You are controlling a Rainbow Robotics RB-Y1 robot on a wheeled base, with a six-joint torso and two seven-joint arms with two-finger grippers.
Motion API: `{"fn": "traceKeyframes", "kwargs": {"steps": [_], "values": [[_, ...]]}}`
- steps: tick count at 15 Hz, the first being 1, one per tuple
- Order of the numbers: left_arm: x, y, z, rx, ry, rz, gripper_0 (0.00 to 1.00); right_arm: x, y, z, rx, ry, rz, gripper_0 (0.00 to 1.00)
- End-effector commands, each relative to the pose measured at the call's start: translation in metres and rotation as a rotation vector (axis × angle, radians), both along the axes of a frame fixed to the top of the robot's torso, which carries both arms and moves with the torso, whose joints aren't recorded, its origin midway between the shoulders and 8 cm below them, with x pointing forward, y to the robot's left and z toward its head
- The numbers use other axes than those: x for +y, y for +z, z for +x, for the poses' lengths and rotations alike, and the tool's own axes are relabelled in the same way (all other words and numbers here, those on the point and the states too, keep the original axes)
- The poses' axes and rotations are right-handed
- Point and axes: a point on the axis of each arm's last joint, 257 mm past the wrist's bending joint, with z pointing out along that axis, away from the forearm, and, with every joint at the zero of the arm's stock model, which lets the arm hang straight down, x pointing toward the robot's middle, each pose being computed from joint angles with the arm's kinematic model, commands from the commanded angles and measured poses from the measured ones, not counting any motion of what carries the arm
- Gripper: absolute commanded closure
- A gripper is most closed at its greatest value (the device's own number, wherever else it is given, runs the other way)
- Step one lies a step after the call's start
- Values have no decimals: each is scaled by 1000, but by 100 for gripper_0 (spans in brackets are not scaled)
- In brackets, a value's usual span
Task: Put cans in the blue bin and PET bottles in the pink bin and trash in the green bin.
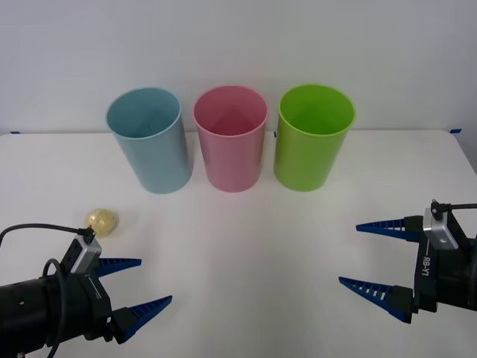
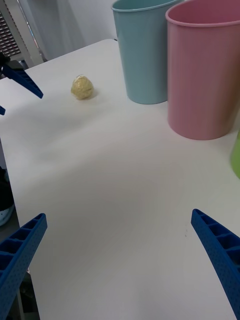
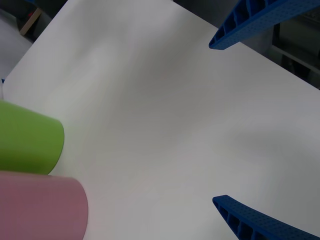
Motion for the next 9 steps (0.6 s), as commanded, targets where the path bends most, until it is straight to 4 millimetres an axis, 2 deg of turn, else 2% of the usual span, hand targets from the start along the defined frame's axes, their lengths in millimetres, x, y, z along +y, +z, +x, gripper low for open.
{"fn": "traceKeyframes", "kwargs": {"steps": [1, 4, 9], "values": [[6, 0, 2, -31, 0, 52, 0, 0, 0, 0, 0, 0, 0, 0], [9, -1, 17, -33, 72, 71, 0, 0, 0, 0, 0, 0, 0, 0], [11, -3, 8, -48, 38, 82, 0, 0, 0, 0, 0, 0, 0, 0]]}}
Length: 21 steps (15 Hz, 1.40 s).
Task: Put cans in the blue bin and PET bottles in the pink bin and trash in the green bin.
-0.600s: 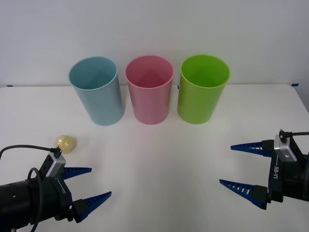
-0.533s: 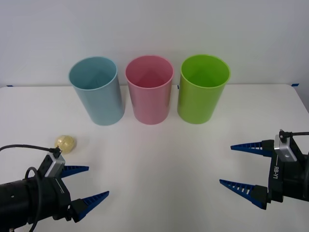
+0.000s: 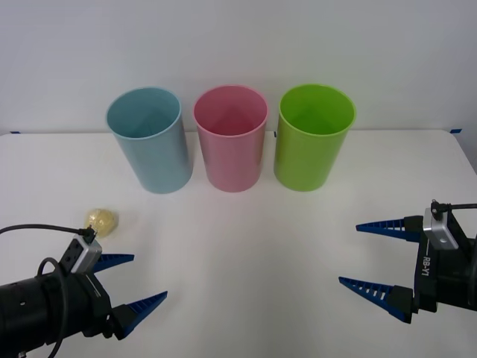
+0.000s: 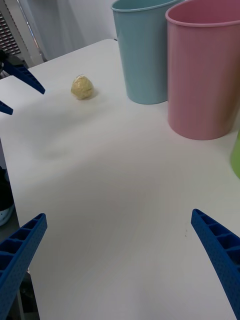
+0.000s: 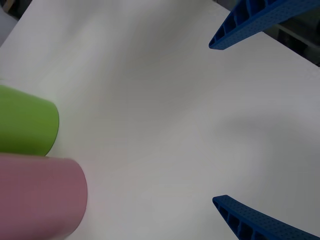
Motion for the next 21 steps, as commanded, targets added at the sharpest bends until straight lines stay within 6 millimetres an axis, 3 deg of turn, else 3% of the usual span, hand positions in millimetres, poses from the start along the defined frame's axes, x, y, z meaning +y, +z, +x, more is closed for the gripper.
{"fn": "traceKeyframes", "kwargs": {"steps": [1, 19, 21], "values": [[0, 0, -1, -2, -6, 1, 0, 0, 0, 0, 0, 0, 0, 0], [0, 0, -1, -2, -6, 1, 0, 0, 0, 0, 0, 0, 0, 0], [2, -8, -6, 17, 0, 6, 0, 0, 0, 0, 0, 0, 0, 0]]}}
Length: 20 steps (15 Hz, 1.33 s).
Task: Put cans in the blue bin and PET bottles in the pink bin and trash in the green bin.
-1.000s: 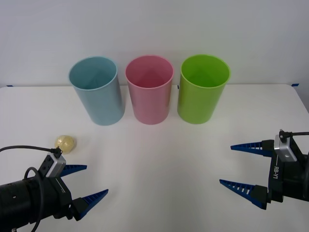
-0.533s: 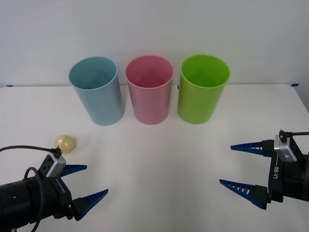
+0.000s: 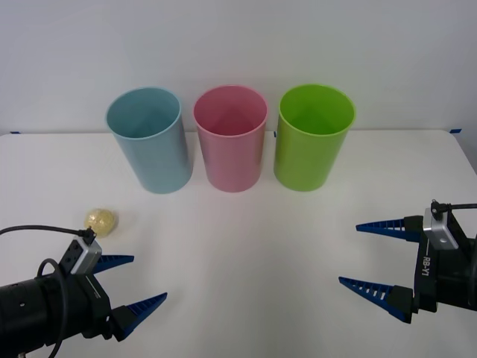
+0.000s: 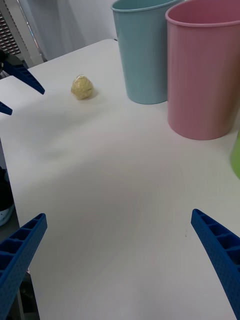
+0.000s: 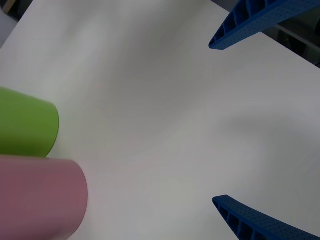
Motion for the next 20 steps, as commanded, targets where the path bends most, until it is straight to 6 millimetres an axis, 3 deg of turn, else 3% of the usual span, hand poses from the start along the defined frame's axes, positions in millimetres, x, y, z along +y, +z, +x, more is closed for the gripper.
{"fn": "traceKeyframes", "kwargs": {"steps": [1, 4, 8, 12, 16, 20], "values": [[1, -6, -4, 14, 2, 4, 0, 0, 0, 0, 0, 0, 0, 0], [0, -4, -3, 11, 9, 4, 0, 0, 0, 0, 0, 0, 0, 0], [10, 2, 20, 2, 117, -1, 0, 0, 0, 0, 0, 0, 0, 0], [41, 2, 41, 83, 254, 32, 0, 0, 0, 0, 0, 0, 0, 0], [73, 16, 61, 120, 330, 83, 0, 0, 0, 0, 0, 0, 0, 0], [125, 25, 73, 150, 386, 186, 0, 0, 0, 0, 0, 0, 0, 0]]}}
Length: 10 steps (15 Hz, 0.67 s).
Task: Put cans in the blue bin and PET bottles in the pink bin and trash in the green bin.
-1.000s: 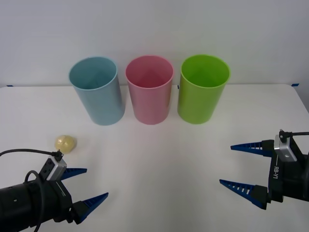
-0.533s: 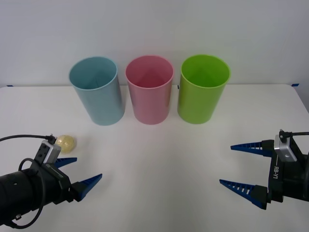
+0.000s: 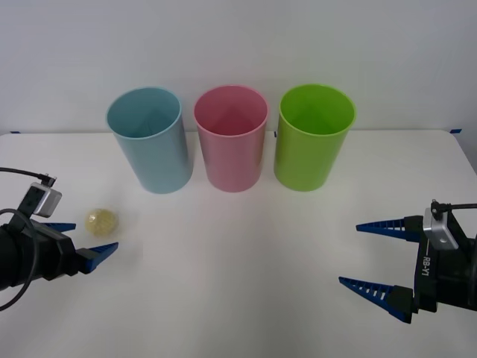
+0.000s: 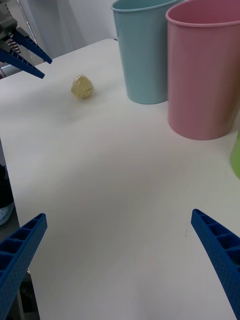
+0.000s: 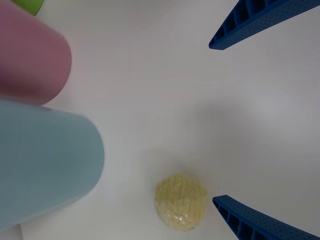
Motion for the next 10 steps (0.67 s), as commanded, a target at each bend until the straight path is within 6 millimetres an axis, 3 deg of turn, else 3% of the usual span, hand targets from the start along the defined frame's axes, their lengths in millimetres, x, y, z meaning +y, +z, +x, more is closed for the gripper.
{"fn": "traceKeyframes", "kwargs": {"steps": [1, 4, 6, 10], "values": [[29, 8, 4, 44, 47, 47, 0, 0, 0, 0, 0, 0, 0, 0], [49, 12, 5, 85, 67, 72, 1, 0, 0, 0, 0, 0, 0, 0], [59, 7, 16, 103, 72, 103, 2, 0, 0, 0, 0, 0, 0, 0], [52, -8, 46, 143, 79, 82, 2, 0, 0, 0, 0, 0, 0, 0]]}}
